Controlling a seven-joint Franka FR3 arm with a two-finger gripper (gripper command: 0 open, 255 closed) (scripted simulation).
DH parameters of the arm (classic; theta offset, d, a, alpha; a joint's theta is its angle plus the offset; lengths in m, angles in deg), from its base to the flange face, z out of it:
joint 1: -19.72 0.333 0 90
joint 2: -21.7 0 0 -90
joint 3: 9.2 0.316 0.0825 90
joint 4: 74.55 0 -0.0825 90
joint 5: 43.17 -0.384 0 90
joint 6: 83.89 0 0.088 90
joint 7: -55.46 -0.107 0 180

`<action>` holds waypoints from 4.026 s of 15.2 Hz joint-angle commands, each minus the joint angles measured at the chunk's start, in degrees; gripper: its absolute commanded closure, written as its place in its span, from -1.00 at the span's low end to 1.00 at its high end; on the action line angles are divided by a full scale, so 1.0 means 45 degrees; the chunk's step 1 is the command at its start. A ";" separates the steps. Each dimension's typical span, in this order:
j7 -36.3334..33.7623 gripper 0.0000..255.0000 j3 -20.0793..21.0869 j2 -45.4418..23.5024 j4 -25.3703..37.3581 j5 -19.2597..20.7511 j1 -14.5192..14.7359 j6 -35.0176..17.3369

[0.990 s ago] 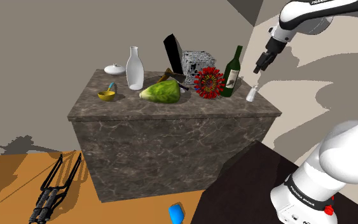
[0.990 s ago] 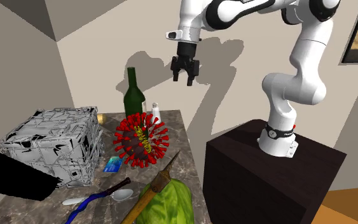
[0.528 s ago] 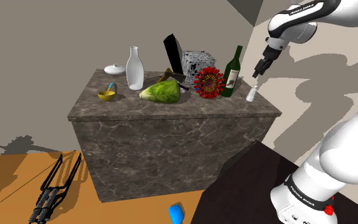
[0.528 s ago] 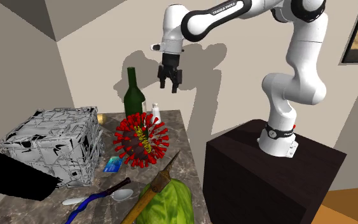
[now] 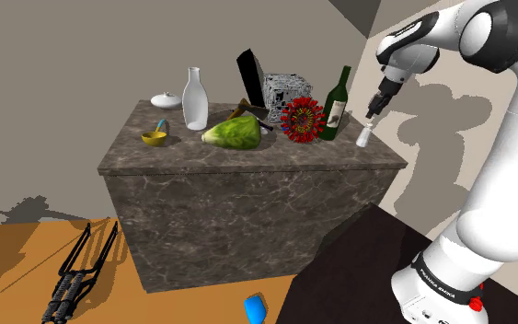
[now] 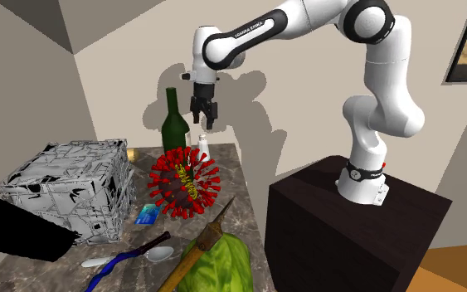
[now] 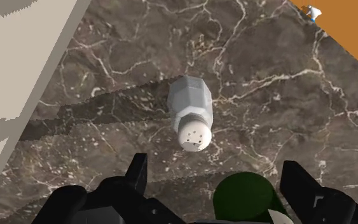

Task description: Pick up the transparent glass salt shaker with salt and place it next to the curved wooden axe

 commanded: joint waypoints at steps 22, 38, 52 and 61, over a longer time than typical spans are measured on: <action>0.0774 1.00 0.0389 -0.1268 0.0038 -0.1037 -0.0504 -0.0832; 0.0034 1.00 0.0008 -0.0382 0.1218 -0.0131 -0.0273 0.0958; -0.0495 1.00 -0.0189 0.0040 0.3132 0.0365 -0.0306 0.3135; -0.0683 1.00 -0.0251 -0.0052 0.4784 0.0374 -0.0526 0.4695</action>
